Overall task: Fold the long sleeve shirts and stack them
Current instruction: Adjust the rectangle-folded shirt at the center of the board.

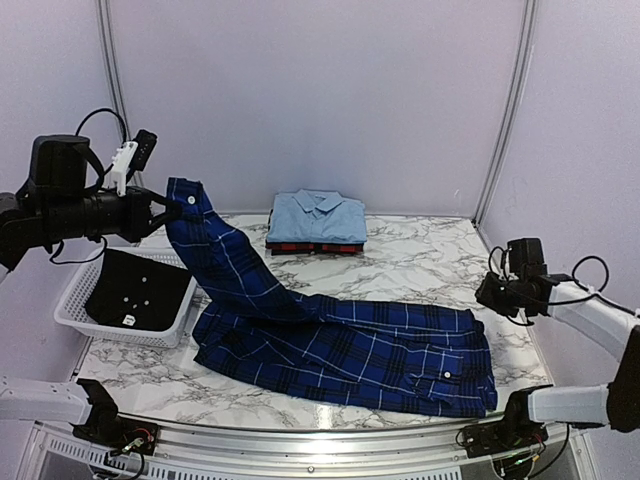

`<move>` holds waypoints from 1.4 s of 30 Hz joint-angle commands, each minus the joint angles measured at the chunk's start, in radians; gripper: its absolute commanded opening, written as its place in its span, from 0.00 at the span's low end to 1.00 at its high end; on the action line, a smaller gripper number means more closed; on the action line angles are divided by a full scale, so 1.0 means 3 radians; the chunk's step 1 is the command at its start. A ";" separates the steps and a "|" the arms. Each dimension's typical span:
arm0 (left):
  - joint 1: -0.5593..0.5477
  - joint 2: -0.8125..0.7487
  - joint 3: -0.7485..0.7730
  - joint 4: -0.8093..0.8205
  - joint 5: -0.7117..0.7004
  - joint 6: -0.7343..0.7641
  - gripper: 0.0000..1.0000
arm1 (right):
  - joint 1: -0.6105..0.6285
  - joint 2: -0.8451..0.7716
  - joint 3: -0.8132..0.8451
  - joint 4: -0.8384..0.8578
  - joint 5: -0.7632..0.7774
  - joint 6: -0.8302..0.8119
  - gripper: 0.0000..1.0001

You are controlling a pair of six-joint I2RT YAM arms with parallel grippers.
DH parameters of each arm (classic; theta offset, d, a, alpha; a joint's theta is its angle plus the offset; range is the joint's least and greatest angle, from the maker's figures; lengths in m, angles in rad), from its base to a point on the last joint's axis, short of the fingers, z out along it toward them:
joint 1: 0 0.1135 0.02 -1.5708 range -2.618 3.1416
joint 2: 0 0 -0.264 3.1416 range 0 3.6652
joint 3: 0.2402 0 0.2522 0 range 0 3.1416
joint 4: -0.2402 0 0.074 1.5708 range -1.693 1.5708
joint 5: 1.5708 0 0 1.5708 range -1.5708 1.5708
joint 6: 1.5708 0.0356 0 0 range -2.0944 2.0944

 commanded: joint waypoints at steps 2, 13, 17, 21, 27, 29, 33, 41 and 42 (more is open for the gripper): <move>0.0018 0.0100 0.0146 -0.0046 0.0053 0.0100 0.00 | -0.0006 -0.0406 -0.0242 -0.0423 -0.0304 0.0202 0.34; 0.0018 0.0150 0.0201 -0.0048 0.0118 0.0169 0.00 | 0.0081 -0.0216 -0.0524 -0.0254 -0.0384 0.0459 0.26; 0.0018 0.0134 0.0186 -0.0045 0.0107 0.0176 0.00 | 0.0175 -0.0079 -0.0604 -0.0086 -0.0354 0.0545 0.25; 0.0018 0.0149 0.0191 -0.0045 0.0103 0.0195 0.00 | 0.0190 0.0034 -0.0620 -0.0021 -0.0218 0.0553 0.24; 0.0018 0.0184 0.0251 -0.0048 0.0108 0.0220 0.00 | 0.0193 0.0066 -0.0549 -0.0028 -0.0012 0.0527 0.14; 0.0018 0.0190 0.0290 -0.0058 0.0122 0.0235 0.00 | 0.0197 0.0077 -0.0483 -0.0093 -0.0035 0.0517 0.04; 0.0018 0.0200 0.0402 -0.0106 0.0194 0.0305 0.00 | 0.0198 -0.0005 -0.0297 -0.0332 -0.0047 0.0509 0.00; 0.0018 0.0200 0.0575 -0.0278 0.0173 0.0457 0.00 | 0.0198 -0.0033 0.0046 -0.0832 -0.0116 0.0523 0.00; 0.0018 0.0190 0.0574 -0.0280 0.0160 0.0457 0.00 | 0.0198 -0.0038 0.0057 -0.0877 -0.0116 0.0528 0.00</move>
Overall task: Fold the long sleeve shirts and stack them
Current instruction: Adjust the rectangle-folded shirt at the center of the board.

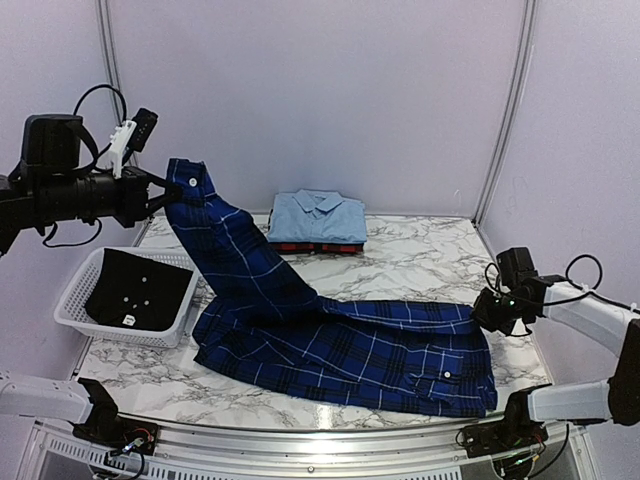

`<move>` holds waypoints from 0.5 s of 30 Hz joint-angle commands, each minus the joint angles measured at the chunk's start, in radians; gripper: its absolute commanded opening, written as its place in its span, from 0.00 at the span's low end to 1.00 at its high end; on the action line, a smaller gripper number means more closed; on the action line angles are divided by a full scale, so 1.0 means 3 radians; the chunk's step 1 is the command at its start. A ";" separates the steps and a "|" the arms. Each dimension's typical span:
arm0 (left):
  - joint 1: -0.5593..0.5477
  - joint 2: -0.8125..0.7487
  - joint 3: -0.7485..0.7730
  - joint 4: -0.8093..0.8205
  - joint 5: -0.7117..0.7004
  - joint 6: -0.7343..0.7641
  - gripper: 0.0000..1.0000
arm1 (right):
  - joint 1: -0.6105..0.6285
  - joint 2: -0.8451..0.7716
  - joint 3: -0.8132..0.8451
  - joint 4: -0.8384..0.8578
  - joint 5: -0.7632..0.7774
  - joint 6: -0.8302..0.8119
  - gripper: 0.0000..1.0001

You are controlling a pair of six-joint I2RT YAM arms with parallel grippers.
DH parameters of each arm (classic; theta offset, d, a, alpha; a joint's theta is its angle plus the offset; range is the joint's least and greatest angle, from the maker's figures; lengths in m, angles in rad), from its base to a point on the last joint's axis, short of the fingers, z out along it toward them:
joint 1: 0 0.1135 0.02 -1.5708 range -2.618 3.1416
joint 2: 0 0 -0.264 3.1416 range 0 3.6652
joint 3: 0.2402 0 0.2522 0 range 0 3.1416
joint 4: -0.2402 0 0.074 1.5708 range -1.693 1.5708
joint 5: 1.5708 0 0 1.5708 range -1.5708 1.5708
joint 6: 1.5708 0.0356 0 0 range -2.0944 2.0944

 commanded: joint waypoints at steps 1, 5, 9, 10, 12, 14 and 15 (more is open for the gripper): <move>0.0018 -0.0034 0.0081 -0.0115 -0.0011 0.0091 0.00 | 0.0026 -0.0071 0.0151 -0.0364 0.0005 0.0013 0.00; 0.0018 -0.0057 -0.0001 -0.0125 0.0003 0.0067 0.00 | 0.0027 -0.0133 0.0071 -0.0428 -0.0159 0.0068 0.00; 0.0015 -0.0041 -0.0155 -0.0157 0.0157 0.0007 0.00 | 0.0027 -0.0213 0.0041 -0.0448 -0.0193 0.0105 0.00; 0.0017 -0.0036 -0.0201 -0.0157 0.0218 -0.0018 0.00 | 0.0022 -0.0241 0.0050 -0.0451 -0.0185 0.0097 0.00; 0.0018 -0.0013 -0.0321 -0.0159 0.0433 -0.0063 0.00 | 0.0029 -0.0293 0.0107 -0.0441 -0.0186 0.0035 0.01; 0.0018 0.0021 -0.0438 -0.0159 0.0712 -0.0107 0.00 | 0.0093 -0.0291 0.0201 -0.0420 -0.0217 -0.0052 0.08; 0.0013 0.0042 -0.0489 -0.0156 0.0868 -0.0124 0.00 | 0.0161 -0.0273 0.0265 -0.0416 -0.0197 -0.0084 0.11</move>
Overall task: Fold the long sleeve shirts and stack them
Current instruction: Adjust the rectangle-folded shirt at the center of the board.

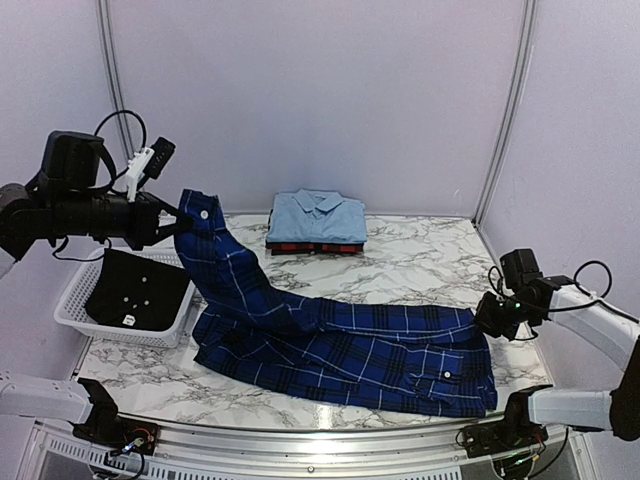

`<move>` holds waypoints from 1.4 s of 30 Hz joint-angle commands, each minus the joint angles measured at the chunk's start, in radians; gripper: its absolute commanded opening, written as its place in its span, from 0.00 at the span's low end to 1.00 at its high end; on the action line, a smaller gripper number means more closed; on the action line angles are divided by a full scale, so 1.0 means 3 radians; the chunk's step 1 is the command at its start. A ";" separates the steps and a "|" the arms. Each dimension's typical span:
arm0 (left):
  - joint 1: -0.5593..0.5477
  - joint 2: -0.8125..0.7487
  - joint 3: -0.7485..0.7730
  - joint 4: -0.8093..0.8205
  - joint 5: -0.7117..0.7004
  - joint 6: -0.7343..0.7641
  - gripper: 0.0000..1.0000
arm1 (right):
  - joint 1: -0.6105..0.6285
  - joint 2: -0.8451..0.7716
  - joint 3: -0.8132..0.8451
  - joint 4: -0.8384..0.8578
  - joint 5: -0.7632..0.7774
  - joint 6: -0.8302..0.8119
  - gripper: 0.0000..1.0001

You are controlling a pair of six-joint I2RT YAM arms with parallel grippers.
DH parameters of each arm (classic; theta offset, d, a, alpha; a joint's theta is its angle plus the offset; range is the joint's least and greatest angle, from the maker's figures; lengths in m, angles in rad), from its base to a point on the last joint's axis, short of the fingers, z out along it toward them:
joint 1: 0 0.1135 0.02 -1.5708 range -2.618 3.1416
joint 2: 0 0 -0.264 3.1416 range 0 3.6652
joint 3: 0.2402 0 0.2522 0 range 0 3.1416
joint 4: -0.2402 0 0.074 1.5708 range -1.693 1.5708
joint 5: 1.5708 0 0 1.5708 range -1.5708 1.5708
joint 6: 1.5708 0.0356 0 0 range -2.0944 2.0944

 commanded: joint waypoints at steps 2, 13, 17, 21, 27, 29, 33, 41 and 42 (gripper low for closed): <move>-0.0011 0.0117 -0.0277 -0.0063 0.0922 -0.0110 0.00 | 0.0336 0.0034 0.0382 -0.0036 0.0106 -0.0149 0.17; -0.0512 0.0546 -0.0279 -0.0036 0.1210 -0.0004 0.00 | 0.1248 0.1115 0.1247 0.0646 0.0397 -0.0523 0.30; -0.0514 0.0563 -0.0253 -0.0037 0.1090 -0.0011 0.00 | 0.1732 0.1796 0.1736 0.0658 0.0527 -0.0579 0.29; -0.0519 0.0610 -0.0191 -0.0033 0.1162 0.0007 0.00 | 0.2016 0.2241 0.1824 0.0909 0.0443 -0.0527 0.29; -0.0591 0.0907 0.0055 -0.0028 0.1284 0.0100 0.00 | 0.2184 0.2601 0.1470 0.1427 0.0127 -0.0300 0.27; -0.0611 0.1016 0.0096 -0.0024 0.1290 0.0116 0.00 | 0.2233 0.2611 0.1395 0.1472 0.0072 -0.0277 0.28; -0.0663 0.1217 0.0197 -0.0007 0.1314 0.0162 0.00 | 0.2241 0.2407 0.1346 0.1418 0.0269 -0.0302 0.29; -0.0711 0.1561 0.0445 -0.0004 0.1820 0.0446 0.00 | 0.2092 0.1322 0.1191 0.1759 0.0264 -0.0837 0.49; -0.0711 0.1592 0.0460 -0.0007 0.1898 0.0484 0.00 | 0.2082 0.1159 0.1124 0.1890 0.0131 -0.0958 0.52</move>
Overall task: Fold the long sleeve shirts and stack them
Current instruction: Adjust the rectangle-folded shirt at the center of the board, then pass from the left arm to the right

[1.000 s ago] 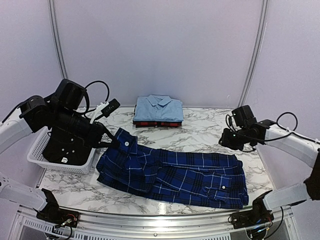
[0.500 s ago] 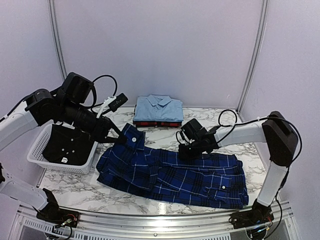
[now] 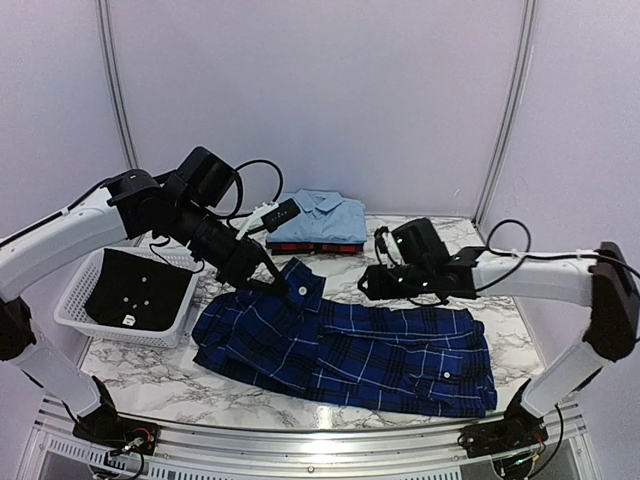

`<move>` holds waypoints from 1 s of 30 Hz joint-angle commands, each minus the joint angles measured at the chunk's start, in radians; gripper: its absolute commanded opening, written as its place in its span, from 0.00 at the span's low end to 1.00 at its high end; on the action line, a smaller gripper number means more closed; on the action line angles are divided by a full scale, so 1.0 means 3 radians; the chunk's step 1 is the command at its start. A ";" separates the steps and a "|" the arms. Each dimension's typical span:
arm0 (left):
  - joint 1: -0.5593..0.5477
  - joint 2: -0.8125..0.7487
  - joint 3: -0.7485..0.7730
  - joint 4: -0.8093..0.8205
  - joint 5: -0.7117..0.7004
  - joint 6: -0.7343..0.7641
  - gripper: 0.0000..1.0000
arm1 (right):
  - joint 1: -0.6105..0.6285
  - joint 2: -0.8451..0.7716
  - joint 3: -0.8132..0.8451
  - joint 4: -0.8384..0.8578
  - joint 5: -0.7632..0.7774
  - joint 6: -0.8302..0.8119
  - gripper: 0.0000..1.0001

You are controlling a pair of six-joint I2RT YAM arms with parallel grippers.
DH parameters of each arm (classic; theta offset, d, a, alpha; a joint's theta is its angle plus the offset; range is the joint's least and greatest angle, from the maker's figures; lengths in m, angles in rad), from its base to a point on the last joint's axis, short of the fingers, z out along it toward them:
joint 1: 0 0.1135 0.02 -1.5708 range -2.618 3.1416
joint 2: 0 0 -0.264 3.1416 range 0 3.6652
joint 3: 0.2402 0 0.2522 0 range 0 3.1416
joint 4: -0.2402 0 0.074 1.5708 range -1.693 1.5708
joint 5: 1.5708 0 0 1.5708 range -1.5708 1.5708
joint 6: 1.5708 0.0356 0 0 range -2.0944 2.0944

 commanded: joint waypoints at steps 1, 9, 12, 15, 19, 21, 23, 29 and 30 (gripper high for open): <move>-0.0020 0.0110 0.0159 -0.0011 0.0478 0.0230 0.00 | -0.0070 -0.0750 -0.0188 0.0623 -0.0342 -0.0542 0.56; -0.0081 0.0387 0.0304 -0.0010 0.0717 0.0332 0.00 | -0.0065 -0.1238 -0.0094 0.0855 -0.1622 -0.1152 0.70; -0.0123 0.0476 0.0370 -0.0010 0.0727 0.0344 0.00 | -0.0024 -0.1235 0.0012 0.0810 -0.2000 -0.1224 0.71; -0.0170 0.0567 0.0447 -0.0011 0.0703 0.0352 0.00 | 0.0038 -0.1201 0.0115 0.0674 -0.2253 -0.1290 0.72; -0.0194 0.0645 0.0508 -0.0016 0.0616 0.0377 0.00 | 0.0107 -0.1185 0.0152 0.0541 -0.2439 -0.1335 0.72; -0.0206 0.0693 0.0535 -0.0030 0.0583 0.0388 0.00 | 0.0117 -0.1196 0.0148 0.0491 -0.2527 -0.1340 0.71; -0.0222 0.0739 0.0576 -0.0036 0.0559 0.0407 0.00 | 0.0126 -0.1194 0.0140 0.0452 -0.2622 -0.1333 0.71; -0.0274 0.0858 0.0732 -0.0066 0.0406 0.0469 0.00 | 0.0161 -0.1126 0.0114 0.0394 -0.2806 -0.1325 0.69; -0.0280 0.0879 0.0755 -0.0074 0.0383 0.0482 0.00 | 0.0171 -0.1121 0.0112 0.0397 -0.2820 -0.1316 0.68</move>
